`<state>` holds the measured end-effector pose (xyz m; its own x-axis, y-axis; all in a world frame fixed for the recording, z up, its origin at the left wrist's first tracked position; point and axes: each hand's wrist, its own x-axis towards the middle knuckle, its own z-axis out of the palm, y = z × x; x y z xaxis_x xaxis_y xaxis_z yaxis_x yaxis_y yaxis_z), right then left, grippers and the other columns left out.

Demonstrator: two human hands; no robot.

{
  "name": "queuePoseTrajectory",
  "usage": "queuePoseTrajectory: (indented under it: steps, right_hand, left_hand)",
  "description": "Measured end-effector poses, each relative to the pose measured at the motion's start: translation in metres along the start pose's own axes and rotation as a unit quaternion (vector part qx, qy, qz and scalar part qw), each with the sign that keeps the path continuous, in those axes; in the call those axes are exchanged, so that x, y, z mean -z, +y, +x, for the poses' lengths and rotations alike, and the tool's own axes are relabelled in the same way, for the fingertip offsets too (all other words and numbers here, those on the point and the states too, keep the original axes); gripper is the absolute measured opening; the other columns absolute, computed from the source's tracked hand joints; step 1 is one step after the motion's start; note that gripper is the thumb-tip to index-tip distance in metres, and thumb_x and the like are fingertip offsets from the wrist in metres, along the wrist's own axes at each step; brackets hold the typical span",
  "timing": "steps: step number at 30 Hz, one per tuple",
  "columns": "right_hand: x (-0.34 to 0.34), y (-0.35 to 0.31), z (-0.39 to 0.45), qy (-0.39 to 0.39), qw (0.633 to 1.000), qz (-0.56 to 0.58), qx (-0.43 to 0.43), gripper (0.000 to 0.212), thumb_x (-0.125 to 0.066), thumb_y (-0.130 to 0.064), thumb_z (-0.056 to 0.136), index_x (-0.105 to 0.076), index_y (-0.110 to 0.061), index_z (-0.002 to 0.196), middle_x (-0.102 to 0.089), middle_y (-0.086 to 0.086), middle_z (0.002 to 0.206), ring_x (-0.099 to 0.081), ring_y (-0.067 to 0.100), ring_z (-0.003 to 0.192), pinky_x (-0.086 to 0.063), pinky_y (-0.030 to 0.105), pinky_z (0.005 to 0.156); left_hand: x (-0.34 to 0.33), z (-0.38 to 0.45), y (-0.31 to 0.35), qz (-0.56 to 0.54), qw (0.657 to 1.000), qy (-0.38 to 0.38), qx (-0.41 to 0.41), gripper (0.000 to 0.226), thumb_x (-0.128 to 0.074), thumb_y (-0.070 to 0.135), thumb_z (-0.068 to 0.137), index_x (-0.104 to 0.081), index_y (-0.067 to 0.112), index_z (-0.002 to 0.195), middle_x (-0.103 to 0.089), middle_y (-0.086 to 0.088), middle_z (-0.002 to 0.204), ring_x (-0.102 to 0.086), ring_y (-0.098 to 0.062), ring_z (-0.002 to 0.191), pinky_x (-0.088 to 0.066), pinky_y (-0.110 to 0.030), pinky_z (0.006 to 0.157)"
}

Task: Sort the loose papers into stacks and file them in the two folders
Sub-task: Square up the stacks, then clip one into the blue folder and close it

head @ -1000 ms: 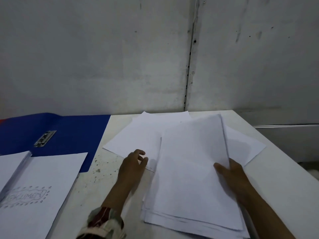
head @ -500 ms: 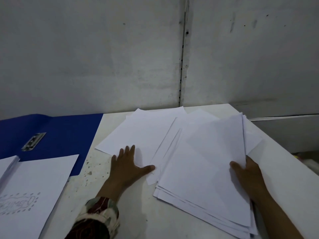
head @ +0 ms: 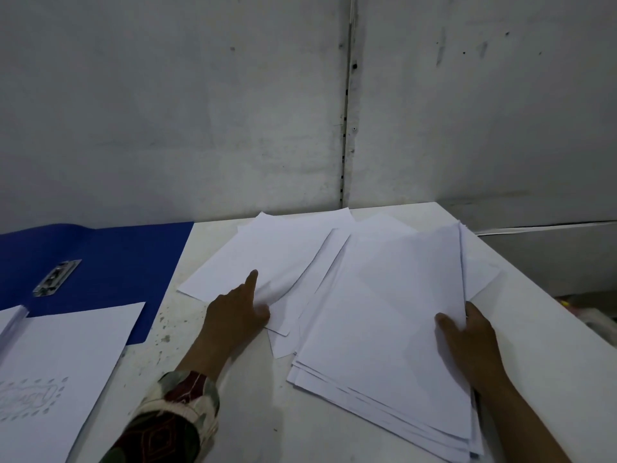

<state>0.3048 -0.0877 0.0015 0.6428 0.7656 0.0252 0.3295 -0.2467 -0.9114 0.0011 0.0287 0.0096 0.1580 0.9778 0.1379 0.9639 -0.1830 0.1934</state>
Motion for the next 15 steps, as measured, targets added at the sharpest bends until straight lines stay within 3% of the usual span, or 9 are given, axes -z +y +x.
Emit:
queuePoseTrajectory:
  steps: [4,6,9,12,15]
  right_hand:
    - [0.000,0.001,0.000,-0.003,1.000,0.001,0.002,0.032,-0.054,-0.006,0.090,-0.052,0.003,0.121,-0.059,0.021,0.117,-0.055,0.028,0.099,-0.037,0.028,0.083]
    - [0.000,0.001,0.001,-0.004,1.000,0.003,0.002,0.033,-0.054,-0.006,0.090,-0.052,0.002,0.122,-0.060,0.020,0.117,-0.053,0.024,0.095,-0.038,0.028,0.083]
    - [0.000,0.002,0.003,-0.006,1.000,0.000,-0.001,0.034,-0.054,-0.006,0.090,-0.051,0.001,0.123,-0.059,0.019,0.118,-0.055,0.029,0.100,-0.038,0.029,0.084]
    - [-0.001,0.002,0.005,-0.011,1.000,-0.005,-0.010,0.036,-0.053,-0.007,0.091,-0.050,0.001,0.125,-0.059,0.019,0.121,-0.055,0.031,0.105,-0.038,0.028,0.085]
    - [-0.002,0.000,0.009,-0.024,0.999,-0.004,-0.030,0.039,-0.053,-0.007,0.091,-0.047,0.001,0.128,-0.057,0.018,0.125,-0.053,0.034,0.113,-0.039,0.030,0.089]
  left_hand:
    - [0.002,0.003,-0.011,-0.009,1.000,-0.013,-0.002,0.063,-0.048,0.029,0.093,-0.017,0.020,0.146,-0.060,-0.004,0.122,-0.063,-0.018,0.101,-0.047,-0.027,0.092]
    - [0.005,0.001,-0.018,-0.021,1.000,-0.005,-0.009,0.049,-0.041,0.024,0.097,-0.029,0.019,0.144,-0.061,-0.006,0.125,-0.062,-0.020,0.107,-0.044,-0.028,0.097]
    - [0.009,-0.010,-0.018,-0.067,0.998,0.018,0.007,0.036,-0.038,0.022,0.099,-0.055,0.006,0.126,-0.065,-0.012,0.117,-0.062,-0.026,0.105,-0.044,-0.029,0.094]
    - [0.008,-0.021,-0.004,-0.125,0.991,0.041,0.022,0.035,-0.041,0.024,0.097,-0.060,0.002,0.116,-0.067,-0.014,0.110,-0.064,-0.028,0.099,-0.045,-0.029,0.092]
    - [0.005,-0.028,0.014,-0.188,0.981,0.049,0.012,0.036,-0.043,0.026,0.096,-0.060,0.003,0.118,-0.067,-0.013,0.113,-0.063,-0.025,0.102,-0.042,-0.022,0.092]
